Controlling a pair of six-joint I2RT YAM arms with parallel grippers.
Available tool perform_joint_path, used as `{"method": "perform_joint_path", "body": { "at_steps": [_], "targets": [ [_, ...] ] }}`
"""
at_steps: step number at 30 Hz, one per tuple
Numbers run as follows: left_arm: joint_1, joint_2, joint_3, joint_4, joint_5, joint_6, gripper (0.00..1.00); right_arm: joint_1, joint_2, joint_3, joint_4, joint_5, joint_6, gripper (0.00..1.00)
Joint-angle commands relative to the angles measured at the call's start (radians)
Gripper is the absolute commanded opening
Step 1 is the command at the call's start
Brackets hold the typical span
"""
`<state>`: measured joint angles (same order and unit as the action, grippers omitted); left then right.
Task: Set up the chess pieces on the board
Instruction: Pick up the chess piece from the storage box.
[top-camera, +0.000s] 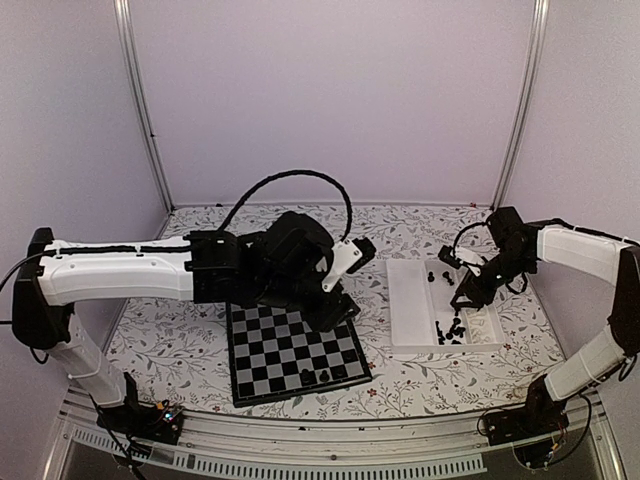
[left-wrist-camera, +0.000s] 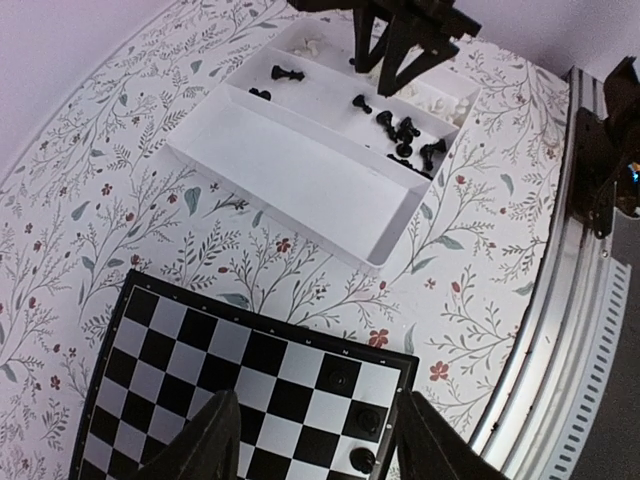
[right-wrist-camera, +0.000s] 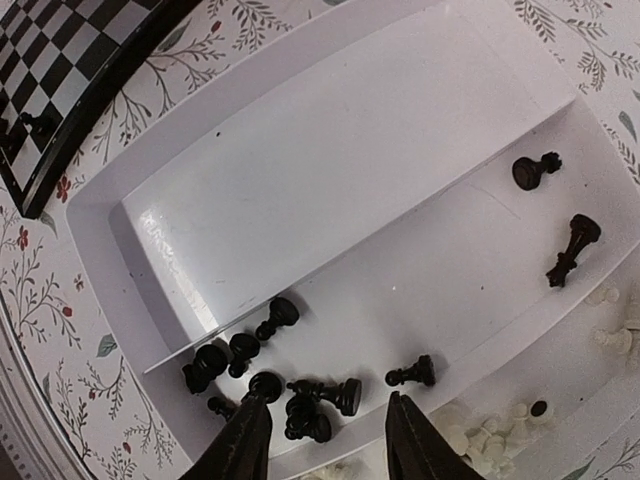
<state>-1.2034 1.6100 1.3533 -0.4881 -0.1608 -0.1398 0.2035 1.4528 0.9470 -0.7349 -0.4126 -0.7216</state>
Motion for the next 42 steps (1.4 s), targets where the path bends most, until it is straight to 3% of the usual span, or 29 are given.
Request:
{"method": "perform_joint_path", "body": {
  "at_steps": [1,12,21,26,32,42],
  "targets": [
    [0.017,0.026,0.013,0.086,0.013,0.03,0.56,0.008,-0.007,-0.042,-0.076,-0.013,-0.063,0.42],
    [0.065,-0.02,-0.054,0.088,0.018,0.023,0.56,0.11,0.016,-0.11,-0.014,0.09,-0.039,0.44],
    [0.073,-0.031,-0.067,0.089,0.042,0.011,0.56,0.125,0.046,-0.127,0.029,0.129,-0.015,0.38],
    [0.072,-0.034,-0.076,0.087,0.036,0.005,0.57,0.146,0.072,-0.132,0.044,0.136,-0.012,0.3],
    [0.074,-0.045,-0.08,0.074,0.025,0.009,0.57,0.156,0.079,-0.096,0.019,0.133,-0.001,0.09],
    [0.12,-0.078,-0.08,0.02,0.004,0.064,0.57,0.173,-0.09,0.099,-0.174,0.119,-0.002,0.05]
  ]
}}
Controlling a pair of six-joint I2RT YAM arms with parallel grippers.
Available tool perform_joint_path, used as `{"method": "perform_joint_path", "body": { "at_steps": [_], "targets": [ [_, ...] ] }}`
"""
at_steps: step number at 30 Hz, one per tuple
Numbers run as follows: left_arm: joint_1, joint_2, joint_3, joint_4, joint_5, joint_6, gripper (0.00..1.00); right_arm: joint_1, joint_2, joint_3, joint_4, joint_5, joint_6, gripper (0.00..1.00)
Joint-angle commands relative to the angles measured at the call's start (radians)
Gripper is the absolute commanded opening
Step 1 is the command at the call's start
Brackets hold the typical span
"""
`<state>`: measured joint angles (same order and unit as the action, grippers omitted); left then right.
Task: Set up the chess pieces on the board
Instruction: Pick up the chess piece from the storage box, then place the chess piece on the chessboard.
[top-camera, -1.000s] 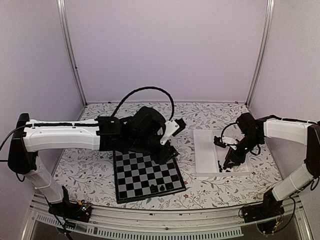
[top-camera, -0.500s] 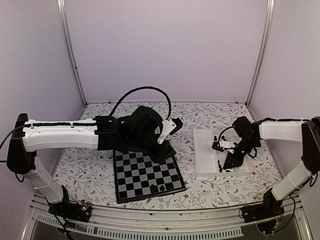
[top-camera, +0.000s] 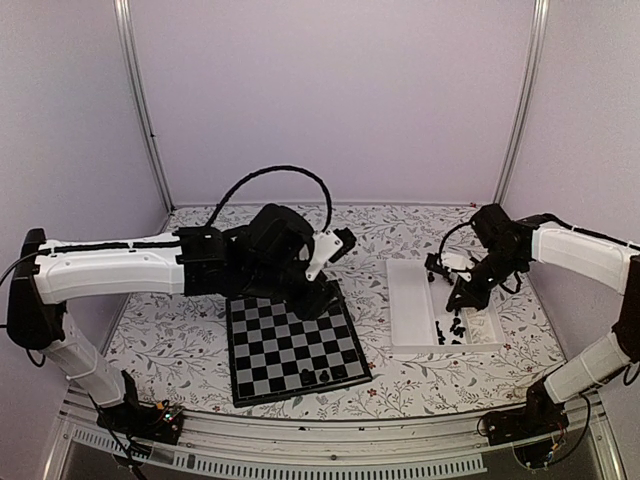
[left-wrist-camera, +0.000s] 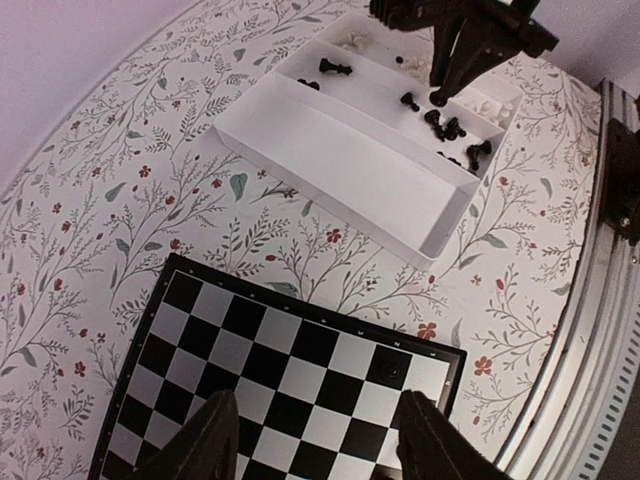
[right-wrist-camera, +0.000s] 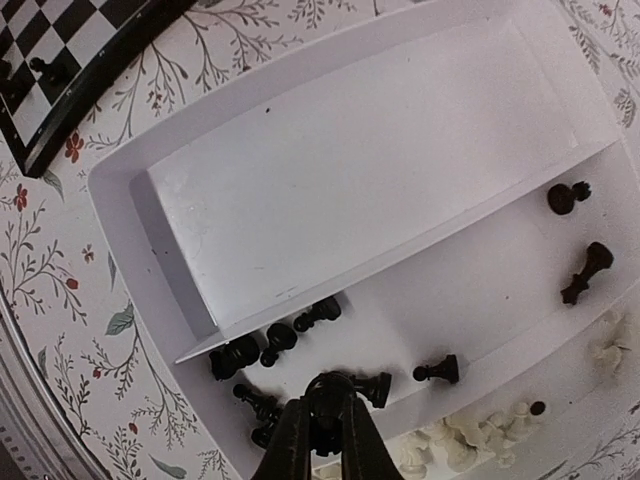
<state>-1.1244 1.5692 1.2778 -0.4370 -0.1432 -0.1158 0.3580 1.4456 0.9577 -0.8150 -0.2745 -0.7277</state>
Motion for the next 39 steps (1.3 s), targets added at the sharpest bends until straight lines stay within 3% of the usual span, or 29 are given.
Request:
{"method": "perform_joint_path", "body": {
  "at_steps": [1,8,17,28,39],
  "targets": [
    [0.055,-0.039,-0.002,-0.038,-0.014,0.052,0.57,0.024,-0.092,0.104,-0.109,-0.034,0.003,0.05],
    [0.21,-0.016,0.015,-0.042,-0.043,0.111,0.58,0.198,-0.109,0.209,-0.119,-0.089,0.021,0.05],
    [0.432,-0.034,-0.128,0.112,0.01,0.095,0.57,0.474,0.099,0.322,-0.114,-0.043,0.004,0.05],
    [0.434,-0.07,-0.164,0.122,-0.057,0.107,0.58,0.688,0.303,0.335,-0.04,0.02,0.013,0.05],
    [0.434,-0.095,-0.164,0.116,-0.045,0.108,0.58,0.73,0.428,0.411,-0.033,0.044,0.008,0.06]
  ]
}}
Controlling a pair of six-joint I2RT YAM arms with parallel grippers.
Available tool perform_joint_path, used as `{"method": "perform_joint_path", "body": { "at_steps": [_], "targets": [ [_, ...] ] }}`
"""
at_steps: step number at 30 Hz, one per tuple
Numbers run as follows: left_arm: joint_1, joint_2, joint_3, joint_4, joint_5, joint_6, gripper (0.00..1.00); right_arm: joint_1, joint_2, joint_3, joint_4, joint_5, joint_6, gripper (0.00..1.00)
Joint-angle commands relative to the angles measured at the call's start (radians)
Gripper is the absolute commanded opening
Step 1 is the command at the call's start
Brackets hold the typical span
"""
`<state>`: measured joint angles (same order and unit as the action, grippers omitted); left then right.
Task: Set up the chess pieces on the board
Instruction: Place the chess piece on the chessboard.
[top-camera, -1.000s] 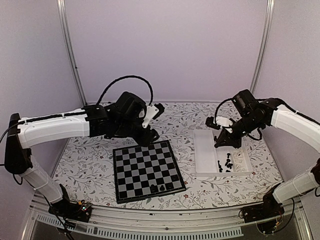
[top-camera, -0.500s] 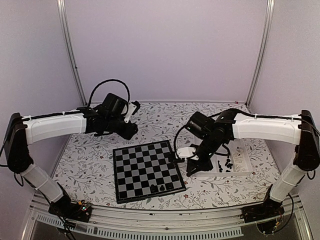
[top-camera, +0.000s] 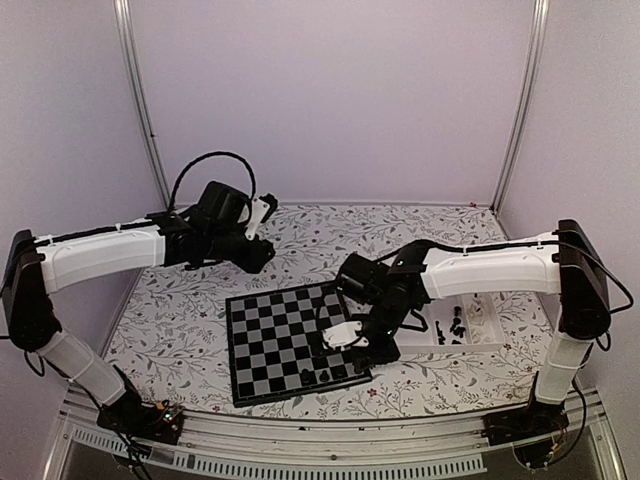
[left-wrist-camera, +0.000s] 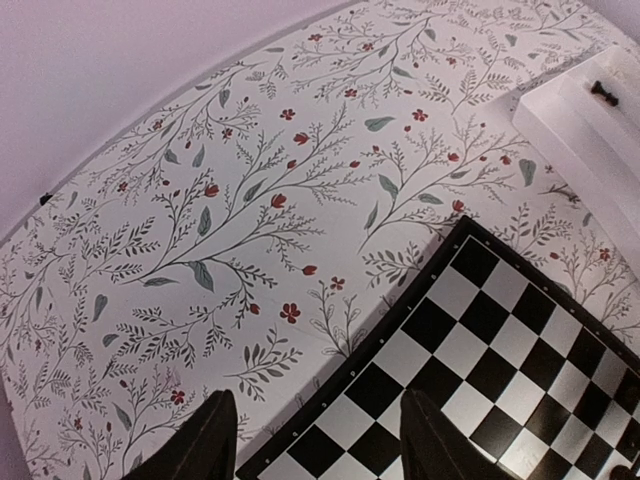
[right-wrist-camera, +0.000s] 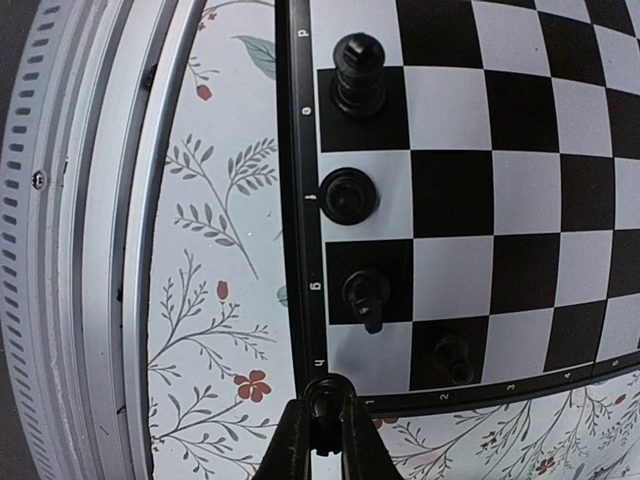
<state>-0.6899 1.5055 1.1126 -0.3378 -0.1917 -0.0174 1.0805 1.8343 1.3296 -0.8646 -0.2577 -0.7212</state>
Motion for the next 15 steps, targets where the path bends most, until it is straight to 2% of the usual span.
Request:
{"method": "perform_joint_path", "body": {
  "at_steps": [1,15],
  "targets": [
    [-0.001,-0.031,0.001,0.017,0.007,0.01,0.58,0.01,0.045,0.044,0.019,0.032,0.002,0.06],
    [0.0,-0.037,0.001,0.01,0.031,0.011,0.58,0.009,0.087,0.06,0.044,0.072,0.02,0.08]
  ]
}}
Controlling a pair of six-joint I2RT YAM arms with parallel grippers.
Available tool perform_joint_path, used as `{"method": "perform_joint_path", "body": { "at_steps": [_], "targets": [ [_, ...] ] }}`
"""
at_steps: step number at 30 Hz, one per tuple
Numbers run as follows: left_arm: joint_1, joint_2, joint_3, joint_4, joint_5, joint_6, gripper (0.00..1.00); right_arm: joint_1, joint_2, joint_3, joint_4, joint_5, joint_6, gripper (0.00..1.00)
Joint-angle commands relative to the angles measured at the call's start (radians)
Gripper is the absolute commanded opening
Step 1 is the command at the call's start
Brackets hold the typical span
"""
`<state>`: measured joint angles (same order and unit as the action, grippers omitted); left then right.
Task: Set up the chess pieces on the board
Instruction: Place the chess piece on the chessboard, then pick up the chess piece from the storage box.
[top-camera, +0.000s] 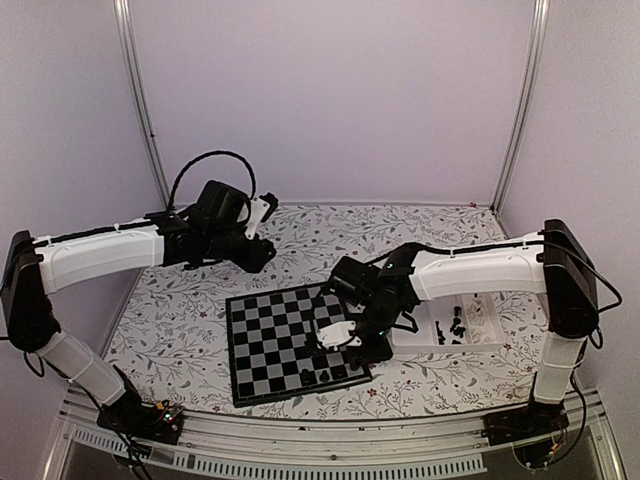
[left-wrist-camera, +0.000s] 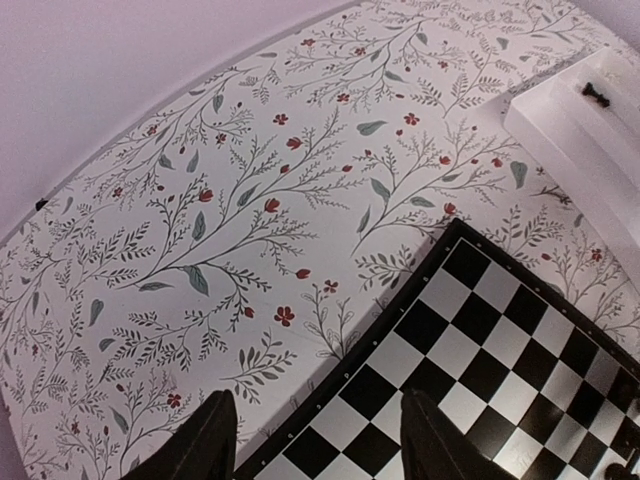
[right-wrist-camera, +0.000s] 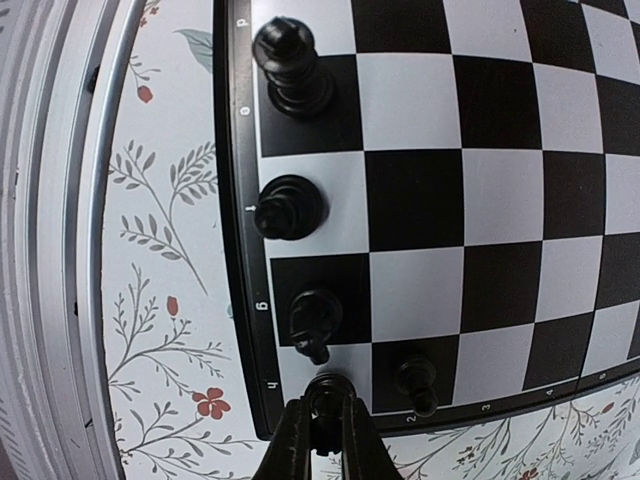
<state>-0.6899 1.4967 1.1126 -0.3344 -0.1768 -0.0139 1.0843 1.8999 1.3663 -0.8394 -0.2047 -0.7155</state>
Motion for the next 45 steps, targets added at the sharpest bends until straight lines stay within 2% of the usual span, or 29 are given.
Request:
{"method": "perform_joint_path", "body": {
  "at_steps": [1,10,18,23,29,37,45],
  "targets": [
    [-0.001,-0.028,0.001,0.008,0.017,0.008,0.58,0.005,0.023,0.024,0.018,0.019,0.014,0.08],
    [0.0,-0.024,0.002,0.005,0.022,0.009,0.58,0.005,0.029,0.027,-0.004,-0.018,0.009,0.1],
    [-0.001,-0.016,0.003,0.001,0.029,0.009,0.59,0.005,0.005,0.043,-0.033,-0.008,0.014,0.25],
    [-0.001,-0.015,0.003,0.001,0.03,0.009,0.59,-0.023,-0.1,0.026,-0.056,-0.009,0.002,0.33],
    [-0.002,-0.005,0.006,-0.002,0.033,0.009,0.59,-0.194,-0.263,-0.056,-0.072,-0.045,-0.013,0.34],
    [-0.003,0.001,0.008,-0.007,0.037,0.012,0.59,-0.549,-0.407,-0.253,-0.064,-0.026,-0.02,0.32],
    [-0.003,0.009,0.01,-0.011,0.047,0.012,0.58,-0.657,-0.476,-0.411,-0.056,0.055,-0.027,0.3]
  ]
}}
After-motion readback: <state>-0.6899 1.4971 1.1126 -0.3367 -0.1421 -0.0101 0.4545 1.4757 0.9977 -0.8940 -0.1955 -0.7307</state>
